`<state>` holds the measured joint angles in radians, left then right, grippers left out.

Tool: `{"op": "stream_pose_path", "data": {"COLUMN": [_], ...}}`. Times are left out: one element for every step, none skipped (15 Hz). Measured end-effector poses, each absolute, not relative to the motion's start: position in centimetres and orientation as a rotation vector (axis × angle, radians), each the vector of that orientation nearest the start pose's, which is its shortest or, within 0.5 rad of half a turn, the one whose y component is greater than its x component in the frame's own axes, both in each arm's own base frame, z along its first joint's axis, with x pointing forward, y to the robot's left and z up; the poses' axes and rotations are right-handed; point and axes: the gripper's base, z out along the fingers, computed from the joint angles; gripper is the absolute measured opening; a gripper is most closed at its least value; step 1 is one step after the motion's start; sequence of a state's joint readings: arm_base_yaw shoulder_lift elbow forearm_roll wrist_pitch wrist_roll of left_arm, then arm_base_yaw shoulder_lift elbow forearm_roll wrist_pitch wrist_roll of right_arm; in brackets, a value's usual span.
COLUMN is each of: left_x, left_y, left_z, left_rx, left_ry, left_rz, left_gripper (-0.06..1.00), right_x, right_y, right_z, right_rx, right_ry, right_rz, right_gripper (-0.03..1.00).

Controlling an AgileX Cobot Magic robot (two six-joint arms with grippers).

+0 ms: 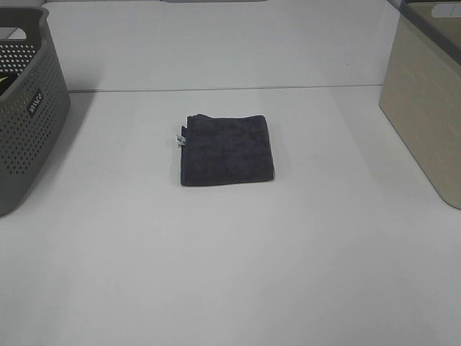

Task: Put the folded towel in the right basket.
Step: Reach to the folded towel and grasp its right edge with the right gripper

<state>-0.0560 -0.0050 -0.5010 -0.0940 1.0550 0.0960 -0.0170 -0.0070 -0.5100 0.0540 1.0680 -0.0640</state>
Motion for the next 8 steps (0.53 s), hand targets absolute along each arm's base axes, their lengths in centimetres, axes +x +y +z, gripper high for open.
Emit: {"op": "stream_pose_path", "data": {"left_x": [-0.61, -0.61, -0.61, -0.61, -0.61, -0.61, -0.61, -0.61], "left_y": [-0.71, -0.71, -0.71, -0.71, -0.71, -0.71, -0.71, -0.71], "left_z": [27.83, 27.83, 27.83, 27.83, 27.83, 27.83, 27.83, 27.83], "left_rx": [0.158, 0.158, 0.158, 0.158, 0.158, 0.158, 0.158, 0.158], "left_ry": [2.024, 2.024, 2.024, 2.024, 2.024, 2.024, 2.024, 2.024], "left_rz": [-0.087, -0.087, -0.087, -0.087, -0.087, -0.087, -0.087, -0.087], "left_gripper": [0.98, 0.98, 0.98, 0.98, 0.98, 0.98, 0.98, 0.98], "right_x": [-0.74, -0.74, -0.74, -0.74, -0.74, -0.74, -0.74, -0.74], "right_y": [0.44, 0.44, 0.44, 0.44, 0.44, 0.44, 0.44, 0.44], "right_z": [27.95, 27.95, 27.95, 27.95, 27.95, 27.95, 27.95, 27.95], "right_rx": [-0.051, -0.051, -0.051, -0.051, -0.051, -0.051, -0.051, -0.051], "right_ry": [2.033, 2.033, 2.033, 2.033, 2.033, 2.033, 2.033, 2.033], "right_rz": [0.014, 0.014, 0.014, 0.014, 0.014, 0.014, 0.014, 0.014], "right_gripper": [0.73, 0.73, 0.73, 0.73, 0.73, 0.73, 0.73, 0.73]}}
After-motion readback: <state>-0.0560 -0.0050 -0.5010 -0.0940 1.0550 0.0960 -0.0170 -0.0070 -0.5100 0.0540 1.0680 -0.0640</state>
